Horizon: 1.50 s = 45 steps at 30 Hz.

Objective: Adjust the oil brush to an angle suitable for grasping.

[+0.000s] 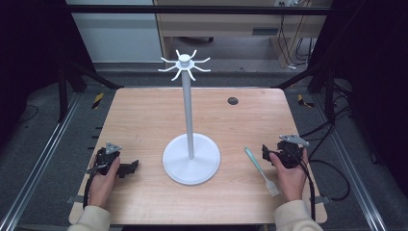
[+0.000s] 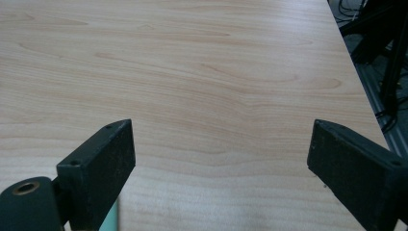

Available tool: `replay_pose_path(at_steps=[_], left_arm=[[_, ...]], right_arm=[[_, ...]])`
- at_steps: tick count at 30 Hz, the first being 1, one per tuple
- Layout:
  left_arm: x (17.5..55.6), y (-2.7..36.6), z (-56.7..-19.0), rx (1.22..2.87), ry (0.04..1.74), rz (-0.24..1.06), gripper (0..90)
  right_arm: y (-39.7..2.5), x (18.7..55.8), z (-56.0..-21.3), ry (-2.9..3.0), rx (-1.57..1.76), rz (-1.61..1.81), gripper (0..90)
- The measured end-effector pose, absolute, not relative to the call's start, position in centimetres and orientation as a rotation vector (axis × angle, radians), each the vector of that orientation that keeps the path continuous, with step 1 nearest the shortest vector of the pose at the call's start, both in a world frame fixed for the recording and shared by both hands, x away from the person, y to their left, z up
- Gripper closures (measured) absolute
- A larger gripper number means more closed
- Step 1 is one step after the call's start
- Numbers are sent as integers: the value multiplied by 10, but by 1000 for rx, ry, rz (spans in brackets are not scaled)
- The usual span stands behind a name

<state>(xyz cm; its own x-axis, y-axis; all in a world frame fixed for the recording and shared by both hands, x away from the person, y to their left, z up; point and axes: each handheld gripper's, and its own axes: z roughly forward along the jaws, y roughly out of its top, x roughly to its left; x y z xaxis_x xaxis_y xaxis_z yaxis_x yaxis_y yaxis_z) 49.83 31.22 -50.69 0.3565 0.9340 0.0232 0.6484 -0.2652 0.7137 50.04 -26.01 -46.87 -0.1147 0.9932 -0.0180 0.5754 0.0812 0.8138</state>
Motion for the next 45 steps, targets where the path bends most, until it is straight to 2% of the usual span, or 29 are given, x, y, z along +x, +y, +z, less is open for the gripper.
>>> replay_pose_path(at_steps=[2, 8, 12, 13, 16, 18, 19, 20, 21, 22, 25, 27, 28, 30, 31, 32, 38, 45], left_arm=[[498, 312, -505, 2007, 1368, 598, 40], [489, 308, -489, 1977, 1314, 666, 29], [489, 308, -488, 1974, 1308, 663, 29], [490, 309, -488, 1979, 1311, 659, 29], [491, 312, -488, 1974, 1328, 657, 29], [492, 313, -488, 1979, 1334, 661, 30], [492, 314, -488, 1984, 1334, 660, 33], [492, 314, -488, 1985, 1335, 657, 33], [493, 315, -488, 1991, 1336, 655, 34], [493, 315, -488, 1990, 1337, 653, 34], [493, 316, -488, 1979, 1346, 652, 35], [493, 317, -488, 1984, 1351, 653, 35], [493, 317, -488, 1986, 1352, 654, 35], [492, 317, -488, 1986, 1356, 654, 35], [492, 317, -488, 1984, 1356, 654, 35], [492, 317, -487, 1983, 1356, 657, 35], [492, 319, -487, 1968, 1367, 653, 36], [492, 322, -485, 1947, 1373, 651, 39]], right_arm=[[-258, 507, -468, 1744, 1531, 852, 119], [-261, 520, -467, 1683, 1564, 801, 172], [-264, 518, -469, 1688, 1582, 752, 198], [-264, 512, -470, 1684, 1591, 761, 249], [-264, 509, -471, 1700, 1592, 754, 288], [-262, 506, -473, 1726, 1573, 751, 349], [-259, 506, -473, 1746, 1558, 757, 407], [-259, 506, -473, 1746, 1558, 757, 407], [-258, 506, -473, 1755, 1546, 777, 476], [-258, 506, -473, 1755, 1546, 777, 476], [-254, 509, -467, 1796, 1524, 794, 585], [-251, 511, -464, 1806, 1536, 797, 610], [-249, 516, -459, 1848, 1504, 794, 672], [-249, 519, -457, 1859, 1505, 793, 698], [-246, 524, -454, 1888, 1538, 813, 753], [-246, 524, -454, 1888, 1538, 813, 753], [-238, 529, -466, 1994, 1554, 841, 890], [-220, 530, -474, 2132, 1491, 813, 900]])
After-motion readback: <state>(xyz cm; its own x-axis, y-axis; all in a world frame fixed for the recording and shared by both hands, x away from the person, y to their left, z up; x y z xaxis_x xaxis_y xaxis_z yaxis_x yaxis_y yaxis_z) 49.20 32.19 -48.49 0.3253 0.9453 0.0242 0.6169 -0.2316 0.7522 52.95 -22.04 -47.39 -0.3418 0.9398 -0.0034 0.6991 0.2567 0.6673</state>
